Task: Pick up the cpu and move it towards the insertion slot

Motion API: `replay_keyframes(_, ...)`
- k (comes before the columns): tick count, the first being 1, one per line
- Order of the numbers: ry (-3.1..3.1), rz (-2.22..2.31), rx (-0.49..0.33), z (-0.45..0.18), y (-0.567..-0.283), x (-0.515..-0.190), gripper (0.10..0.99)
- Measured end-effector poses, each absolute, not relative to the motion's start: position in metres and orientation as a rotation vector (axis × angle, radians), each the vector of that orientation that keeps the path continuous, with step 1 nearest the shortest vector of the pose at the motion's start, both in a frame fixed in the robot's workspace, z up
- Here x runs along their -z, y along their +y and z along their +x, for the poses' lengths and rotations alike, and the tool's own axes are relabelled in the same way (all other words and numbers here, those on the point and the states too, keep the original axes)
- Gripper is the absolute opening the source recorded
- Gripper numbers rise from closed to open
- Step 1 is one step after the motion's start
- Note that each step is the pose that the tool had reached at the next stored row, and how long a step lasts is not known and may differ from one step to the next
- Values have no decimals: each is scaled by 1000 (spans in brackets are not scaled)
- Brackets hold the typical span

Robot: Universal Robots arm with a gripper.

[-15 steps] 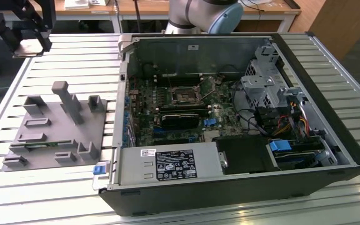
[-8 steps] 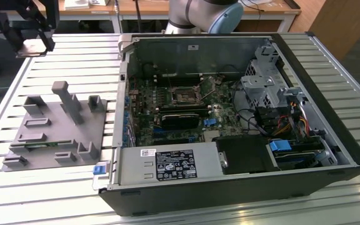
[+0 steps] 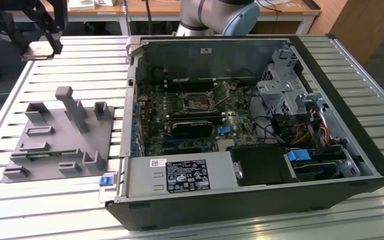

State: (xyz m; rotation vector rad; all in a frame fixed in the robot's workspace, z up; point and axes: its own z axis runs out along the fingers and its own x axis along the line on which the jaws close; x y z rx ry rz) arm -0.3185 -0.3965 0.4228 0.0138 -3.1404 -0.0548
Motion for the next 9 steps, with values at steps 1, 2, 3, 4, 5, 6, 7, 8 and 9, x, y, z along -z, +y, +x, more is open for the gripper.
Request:
replay_keyframes(1,-3140,14,55,-318,-396,-423,541)
replay_keyframes(2,-3140,14,55,-317,-396,-423,541)
replay_keyframes(3,-3140,14,55,-316,-396,-423,541)
replay_keyframes(4,-3140,14,55,-315,-396,-423,541)
replay_keyframes(5,-3140,14,55,-314,-396,-423,541)
replay_keyframes(6,-3140,14,55,-314,-396,-423,541)
replay_keyframes(7,-3140,14,55,-312,-395,-423,541)
replay_keyframes(8,-3140,14,55,-311,-395,-423,541)
replay_keyframes(9,-3140,14,55,-310,-395,-423,541)
